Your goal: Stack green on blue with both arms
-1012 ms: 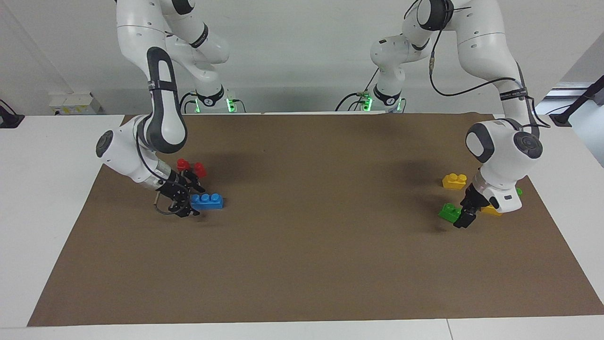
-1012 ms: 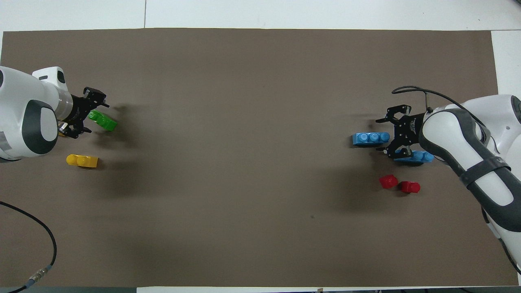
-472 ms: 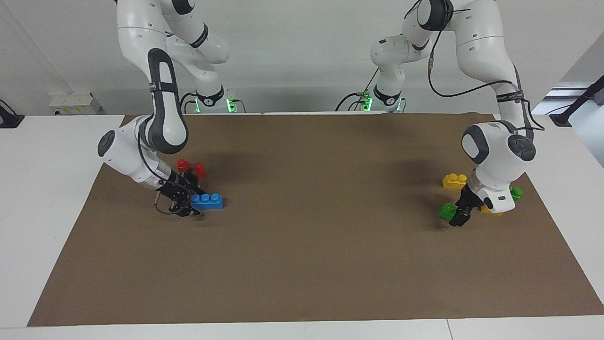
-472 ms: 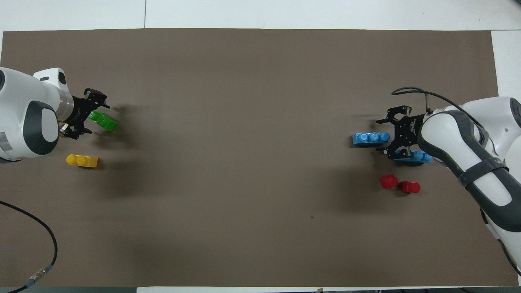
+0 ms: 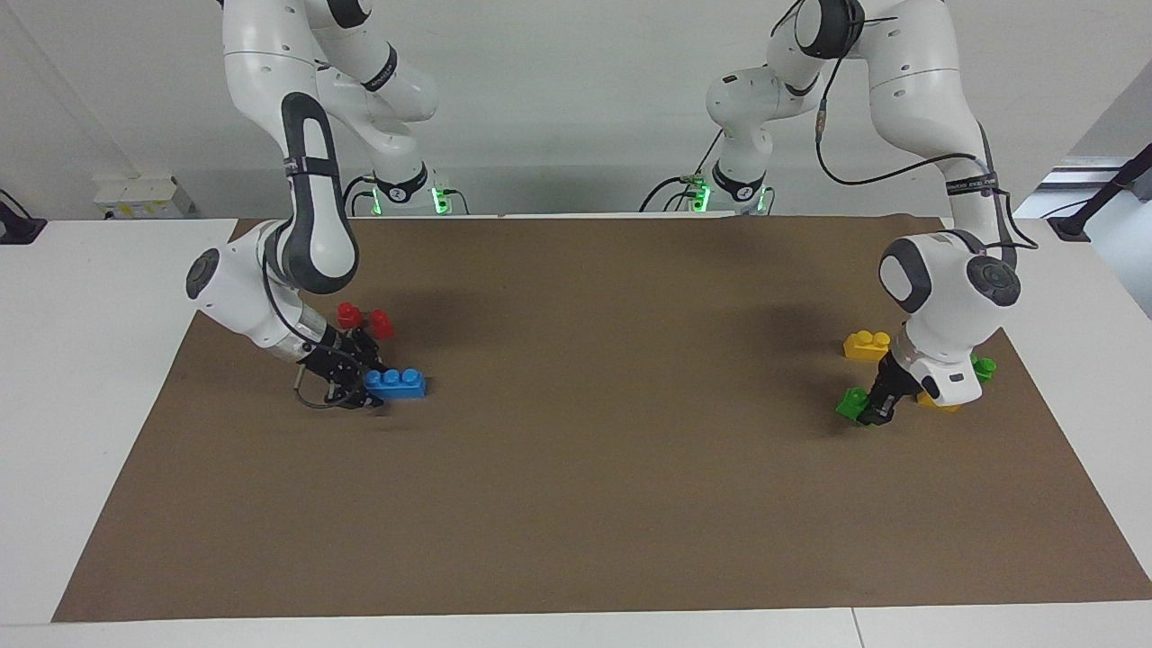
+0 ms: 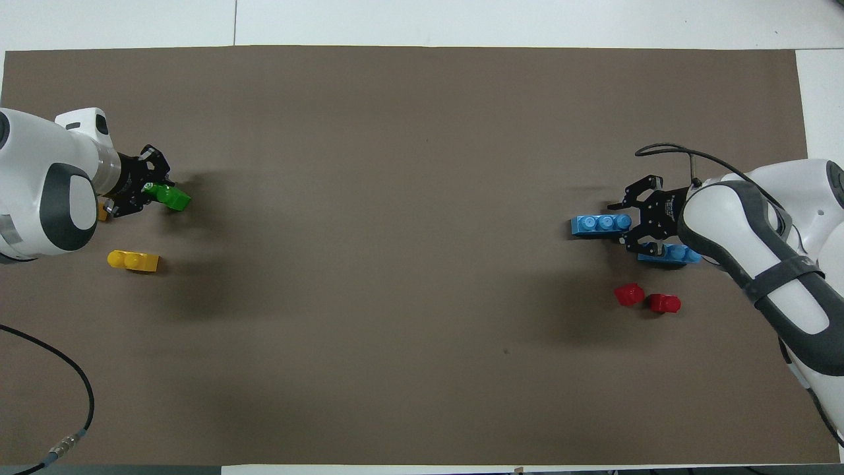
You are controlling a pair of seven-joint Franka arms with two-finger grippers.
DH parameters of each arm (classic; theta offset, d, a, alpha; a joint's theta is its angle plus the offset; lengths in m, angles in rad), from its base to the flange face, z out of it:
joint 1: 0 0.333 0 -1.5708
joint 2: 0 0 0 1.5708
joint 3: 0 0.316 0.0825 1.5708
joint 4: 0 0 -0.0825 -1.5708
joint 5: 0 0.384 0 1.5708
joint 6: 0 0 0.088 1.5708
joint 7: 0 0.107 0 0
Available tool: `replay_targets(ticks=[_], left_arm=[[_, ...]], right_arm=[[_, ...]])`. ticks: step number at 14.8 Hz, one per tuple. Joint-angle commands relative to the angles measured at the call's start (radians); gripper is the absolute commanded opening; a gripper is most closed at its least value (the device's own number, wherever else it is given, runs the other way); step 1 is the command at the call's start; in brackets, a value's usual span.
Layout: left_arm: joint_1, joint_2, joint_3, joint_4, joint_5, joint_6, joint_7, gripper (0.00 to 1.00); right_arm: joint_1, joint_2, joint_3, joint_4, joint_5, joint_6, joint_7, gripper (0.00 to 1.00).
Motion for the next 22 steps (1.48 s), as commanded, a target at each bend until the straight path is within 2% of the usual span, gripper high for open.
replay_targets(ticks=[1, 3, 5, 10, 13, 14, 17, 19, 22], left_arm=[[-0.005, -0.004, 0.004, 0.002, 0.016, 0.008, 0.001, 0.0], [-0.006, -0.004, 0.004, 0.011, 0.016, -0.004, 0.001, 0.0], [-0.011, -0.007, 0.004, 0.022, 0.016, -0.029, -0.004, 0.0], [-0.012, -0.056, 0.004, 0.022, 0.016, -0.089, -0.098, 0.0], [-0.032, -0.099, 0.002, 0.017, 0.016, -0.138, -0.207, 0.0], [-0.037, -0.117, 0.002, 0.019, 0.016, -0.164, -0.241, 0.0], [-0.08, -0.172, 0.002, 0.016, 0.016, -0.243, -0.376, 0.0], [-0.124, -0.212, 0.002, 0.013, 0.016, -0.298, -0.486, 0.0], [-0.176, -0.281, 0.002, 0.0, 0.016, -0.363, -0.63, 0.0]], right_arm=[[-0.016, -0.008, 0.008, -0.022, 0.032, 0.018, -0.041, 0.19], [-0.016, -0.008, 0.008, -0.016, 0.032, 0.007, -0.058, 0.0], [-0.011, -0.008, 0.008, 0.001, 0.03, -0.011, -0.076, 0.0], [0.049, -0.028, 0.008, 0.203, 0.027, -0.231, 0.08, 0.0], [0.102, -0.083, 0.014, 0.21, 0.029, -0.239, 0.097, 0.0], [0.151, -0.097, 0.014, 0.213, 0.029, -0.232, 0.109, 0.0], [0.268, -0.104, 0.012, 0.227, 0.016, -0.208, 0.291, 0.0], [0.337, -0.114, 0.012, 0.21, 0.013, -0.194, 0.31, 0.0], [0.388, -0.125, 0.014, 0.181, 0.013, -0.167, 0.388, 0.0]])
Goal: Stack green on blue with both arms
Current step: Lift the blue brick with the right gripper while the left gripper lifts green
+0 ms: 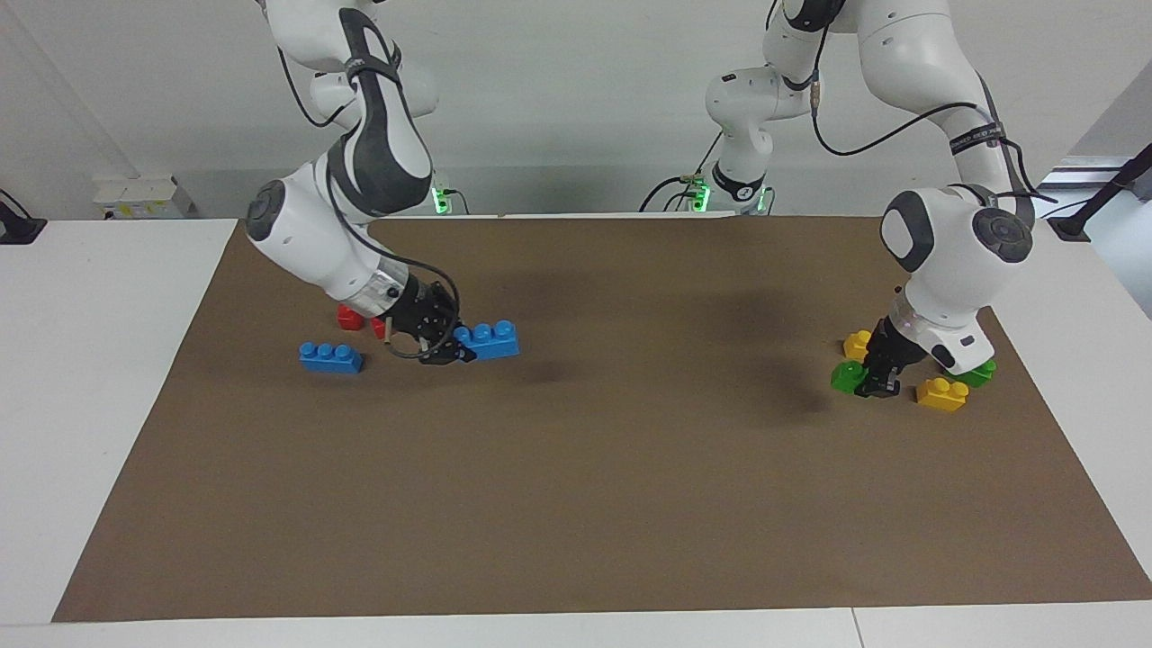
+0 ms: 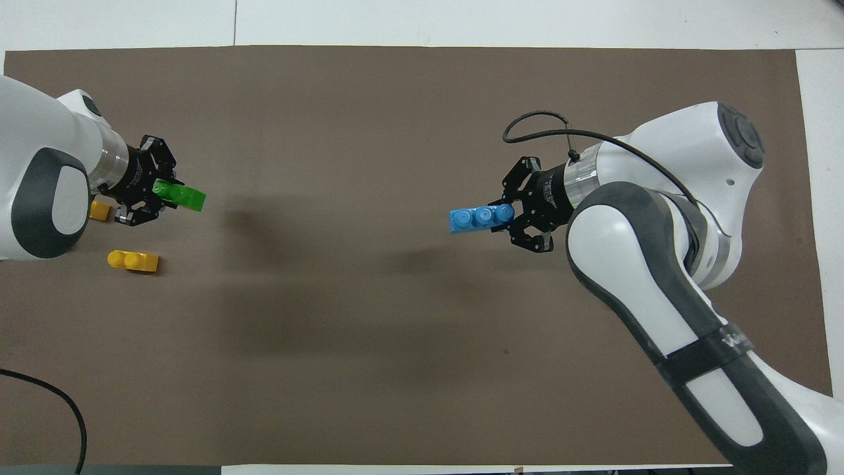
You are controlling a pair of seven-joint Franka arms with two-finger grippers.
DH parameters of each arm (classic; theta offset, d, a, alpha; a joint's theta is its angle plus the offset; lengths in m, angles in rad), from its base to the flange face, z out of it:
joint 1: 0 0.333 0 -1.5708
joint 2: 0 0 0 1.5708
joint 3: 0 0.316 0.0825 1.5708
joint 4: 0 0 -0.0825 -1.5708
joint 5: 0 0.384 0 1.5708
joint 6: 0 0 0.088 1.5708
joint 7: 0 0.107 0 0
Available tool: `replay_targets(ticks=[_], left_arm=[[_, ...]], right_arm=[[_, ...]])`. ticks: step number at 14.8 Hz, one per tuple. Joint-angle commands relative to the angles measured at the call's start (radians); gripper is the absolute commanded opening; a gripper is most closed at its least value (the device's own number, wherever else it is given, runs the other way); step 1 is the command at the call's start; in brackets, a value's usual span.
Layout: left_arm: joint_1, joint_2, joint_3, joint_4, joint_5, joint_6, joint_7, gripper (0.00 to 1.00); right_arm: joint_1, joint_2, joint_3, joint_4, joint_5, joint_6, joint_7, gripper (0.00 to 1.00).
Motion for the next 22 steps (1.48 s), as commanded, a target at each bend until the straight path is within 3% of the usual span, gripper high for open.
replay_targets(ticks=[1, 4, 9, 15, 22], left_arm=[[-0.054, -0.084, 0.011, -0.034, 0.013, -0.062, -0.152, 0.0], [-0.142, -0.117, 0.012, -0.049, 0.013, -0.088, -0.347, 0.0], [-0.28, -0.14, 0.012, -0.069, 0.015, -0.081, -0.6, 0.0], [-0.415, -0.163, 0.012, -0.126, 0.015, 0.016, -0.823, 0.0], [-0.501, -0.191, 0.009, -0.203, 0.015, 0.114, -0.921, 0.0]], right_arm=[[0.043, -0.03, -0.002, -0.067, 0.011, 0.089, 0.067, 0.0], [0.117, -0.038, -0.002, -0.149, 0.012, 0.268, 0.143, 0.0], [0.194, -0.042, 0.0, -0.228, 0.024, 0.403, 0.161, 0.0], [0.235, 0.002, 0.0, -0.229, 0.025, 0.453, 0.19, 0.0], [0.275, 0.082, 0.0, -0.237, 0.026, 0.549, 0.193, 0.0]])
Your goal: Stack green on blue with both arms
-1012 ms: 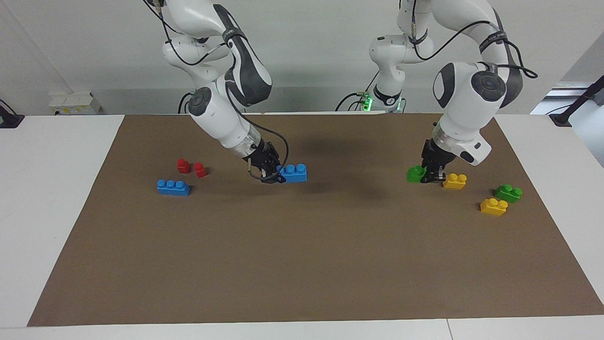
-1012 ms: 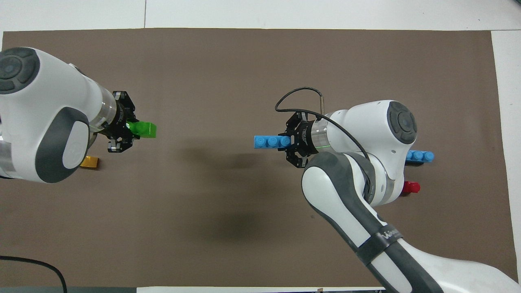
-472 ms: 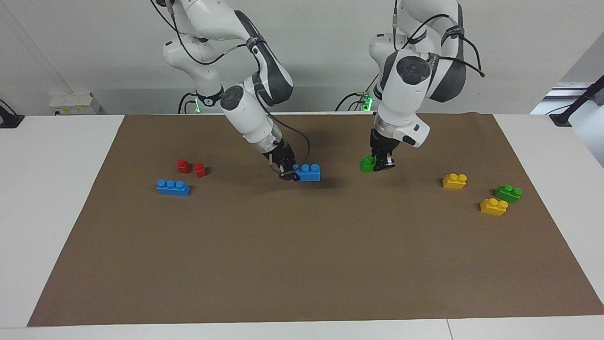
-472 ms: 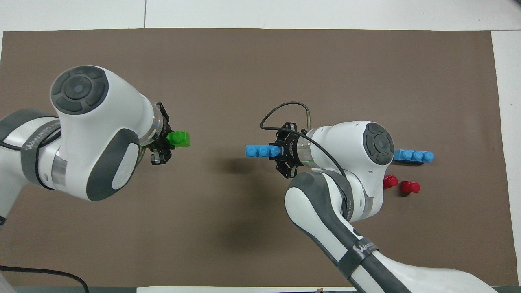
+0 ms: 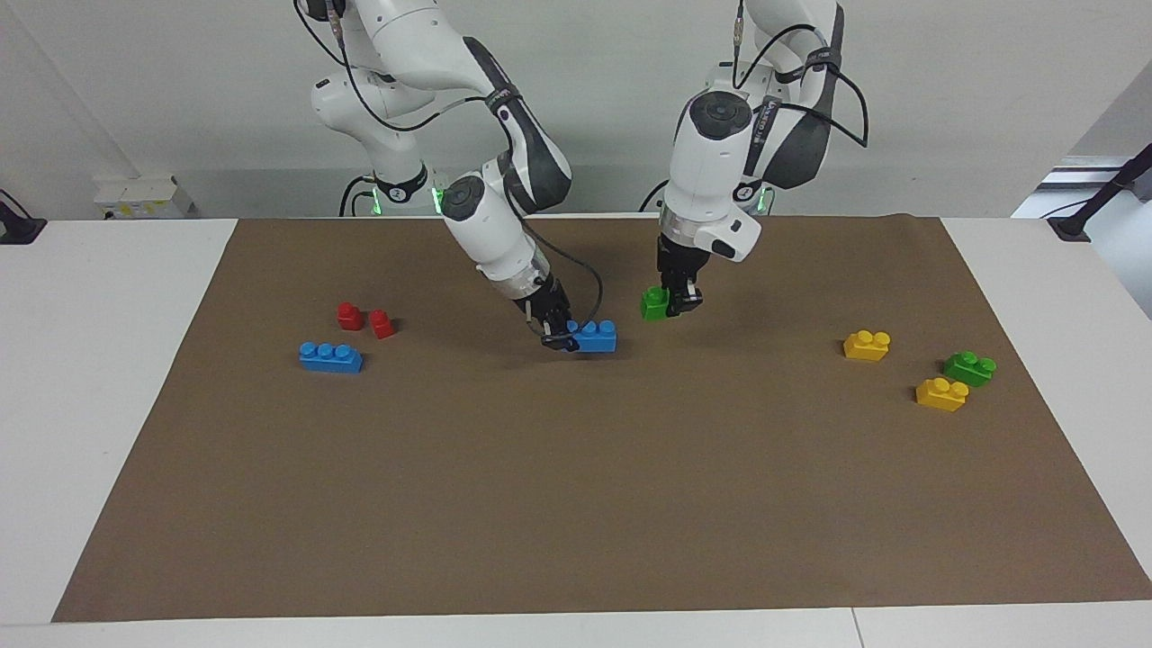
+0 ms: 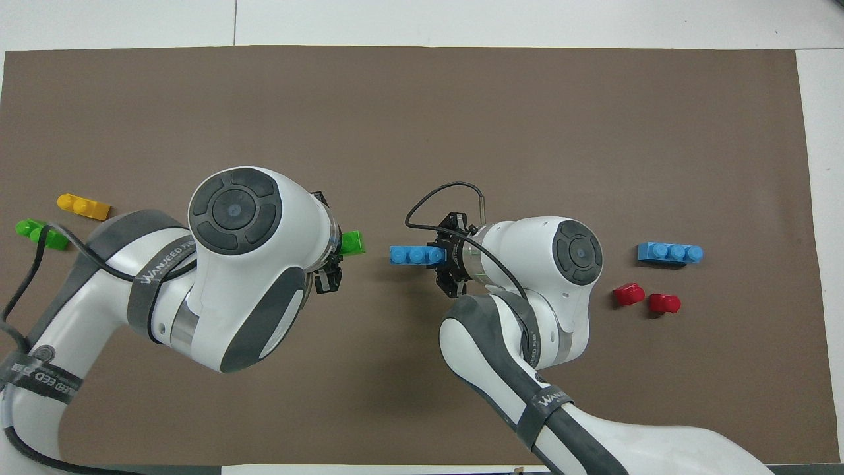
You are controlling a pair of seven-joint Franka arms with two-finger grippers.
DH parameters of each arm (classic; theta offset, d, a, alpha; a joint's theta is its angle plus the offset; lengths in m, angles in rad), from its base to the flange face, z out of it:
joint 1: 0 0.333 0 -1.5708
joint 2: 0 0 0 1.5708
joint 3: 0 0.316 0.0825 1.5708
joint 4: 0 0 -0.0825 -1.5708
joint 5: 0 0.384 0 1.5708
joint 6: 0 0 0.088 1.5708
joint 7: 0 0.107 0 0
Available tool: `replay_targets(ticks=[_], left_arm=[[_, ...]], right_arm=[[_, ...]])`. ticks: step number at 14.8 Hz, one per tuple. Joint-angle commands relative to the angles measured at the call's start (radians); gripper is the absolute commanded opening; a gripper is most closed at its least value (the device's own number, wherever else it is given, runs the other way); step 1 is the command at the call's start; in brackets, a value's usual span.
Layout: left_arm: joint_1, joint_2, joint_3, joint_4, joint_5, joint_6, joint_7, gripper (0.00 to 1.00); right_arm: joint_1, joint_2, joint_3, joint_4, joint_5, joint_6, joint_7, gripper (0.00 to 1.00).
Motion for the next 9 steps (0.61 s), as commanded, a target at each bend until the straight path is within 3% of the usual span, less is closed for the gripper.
replay_targets(ticks=[1, 9], left_arm=[[-0.048, -0.056, 0.014, -0.097, 0.014, 0.081, -0.054, 0.0], [-0.096, -0.023, 0.014, -0.177, 0.076, 0.261, -0.166, 0.0]], right_arm=[[0.027, 0.025, -0.001, -0.007, 0.028, 0.062, 0.009, 0.0], [0.043, 0.054, -0.001, -0.015, 0.084, 0.108, -0.021, 0.0]])
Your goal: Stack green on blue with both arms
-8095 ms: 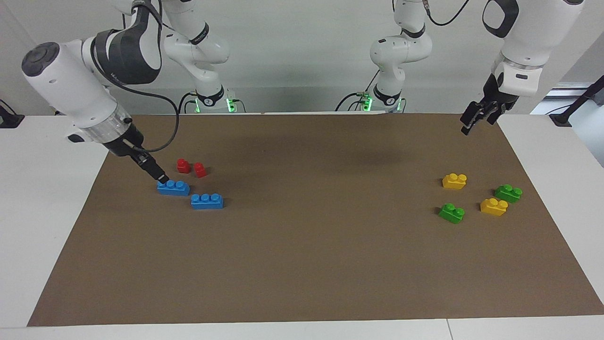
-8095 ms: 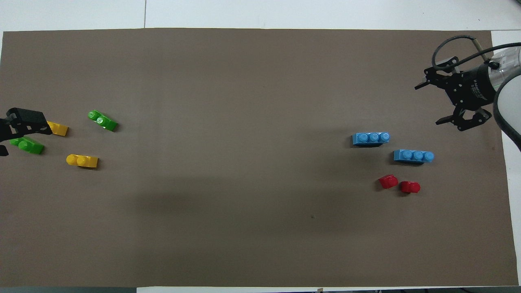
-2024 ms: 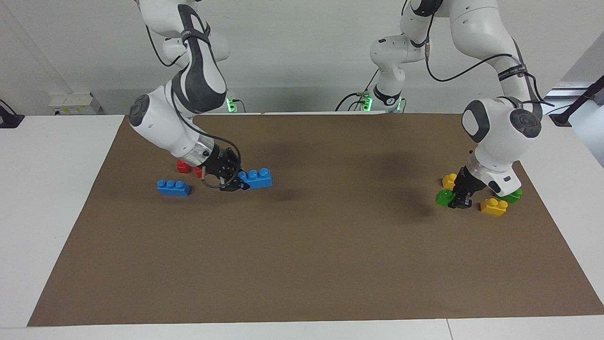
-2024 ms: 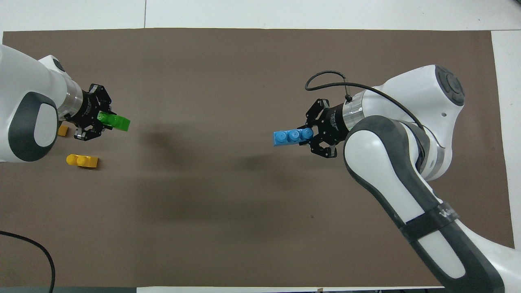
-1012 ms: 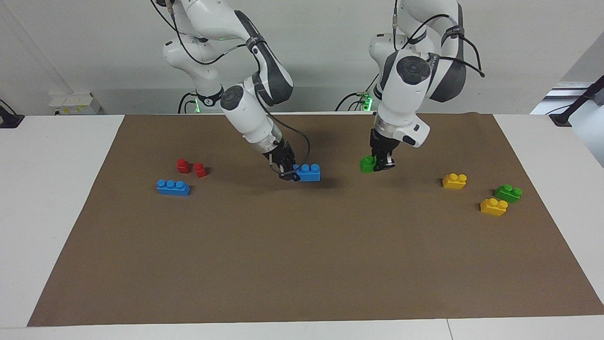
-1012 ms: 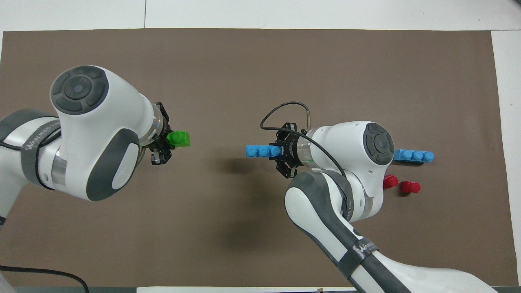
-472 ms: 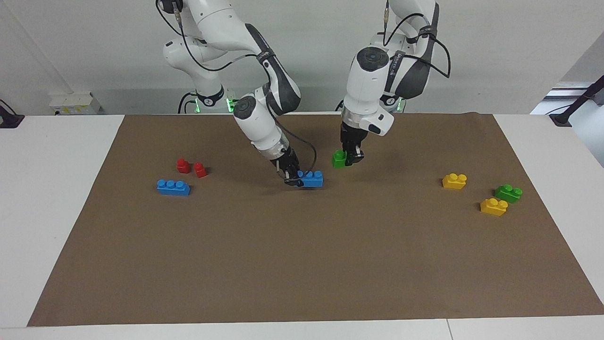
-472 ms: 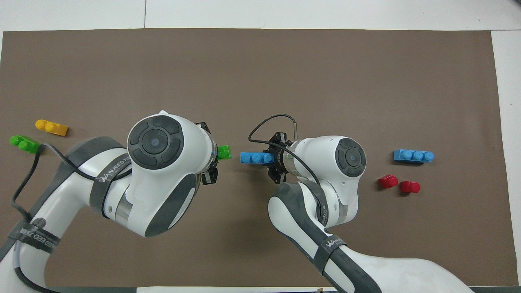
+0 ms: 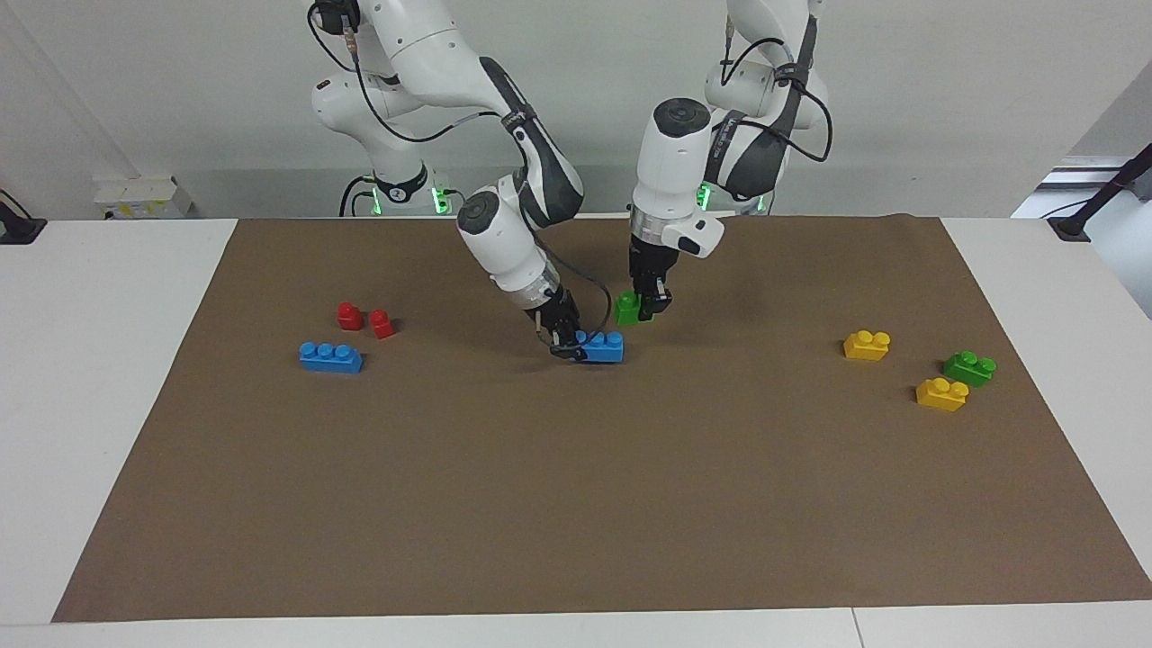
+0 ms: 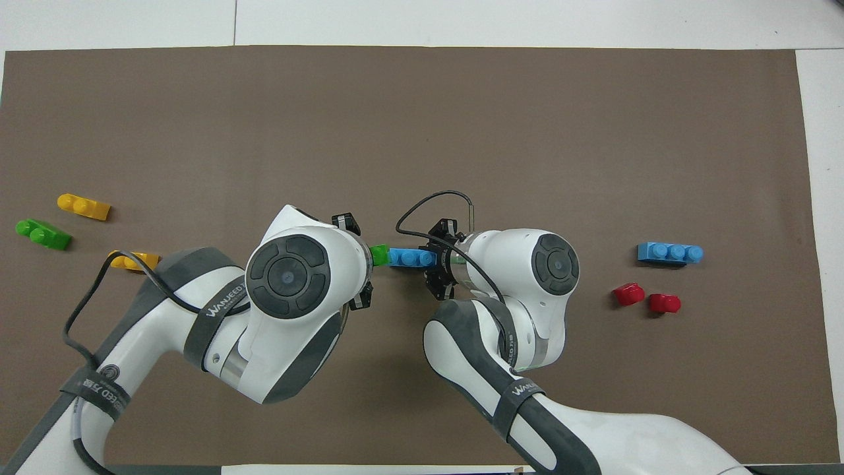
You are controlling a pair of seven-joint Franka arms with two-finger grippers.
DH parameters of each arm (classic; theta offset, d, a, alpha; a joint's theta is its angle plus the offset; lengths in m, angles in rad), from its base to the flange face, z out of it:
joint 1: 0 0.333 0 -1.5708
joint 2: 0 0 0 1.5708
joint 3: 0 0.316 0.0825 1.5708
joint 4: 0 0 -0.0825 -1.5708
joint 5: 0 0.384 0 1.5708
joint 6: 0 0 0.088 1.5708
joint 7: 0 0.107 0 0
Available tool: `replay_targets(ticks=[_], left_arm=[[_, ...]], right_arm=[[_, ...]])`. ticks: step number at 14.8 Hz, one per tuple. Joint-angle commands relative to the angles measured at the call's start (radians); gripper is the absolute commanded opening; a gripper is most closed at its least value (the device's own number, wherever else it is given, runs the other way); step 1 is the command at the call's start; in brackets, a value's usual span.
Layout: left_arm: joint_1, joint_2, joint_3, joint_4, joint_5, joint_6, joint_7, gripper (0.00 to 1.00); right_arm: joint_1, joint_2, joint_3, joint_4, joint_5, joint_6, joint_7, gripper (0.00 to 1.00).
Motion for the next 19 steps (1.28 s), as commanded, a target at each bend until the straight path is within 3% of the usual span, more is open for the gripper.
replay_targets(ticks=[1, 10, 15, 19], left_arm=[[-0.022, -0.005, 0.015, -0.035, 0.026, 0.052, -0.043, 0.0], [-0.072, 0.069, 0.015, -0.036, 0.076, 0.136, -0.11, 0.0], [-0.081, 0.098, 0.015, -0.036, 0.09, 0.163, -0.124, 0.0], [-0.086, 0.147, 0.013, -0.028, 0.18, 0.192, -0.21, 0.0]], right_arm=[[0.002, 0.004, 0.001, -0.01, 0.027, 0.022, -0.022, 0.0], [0.003, 0.036, 0.003, -0.01, 0.029, 0.04, -0.045, 0.0], [0.005, 0.038, 0.003, -0.015, 0.117, 0.054, -0.117, 0.0], [0.005, 0.038, 0.003, -0.015, 0.121, 0.054, -0.121, 0.0]])
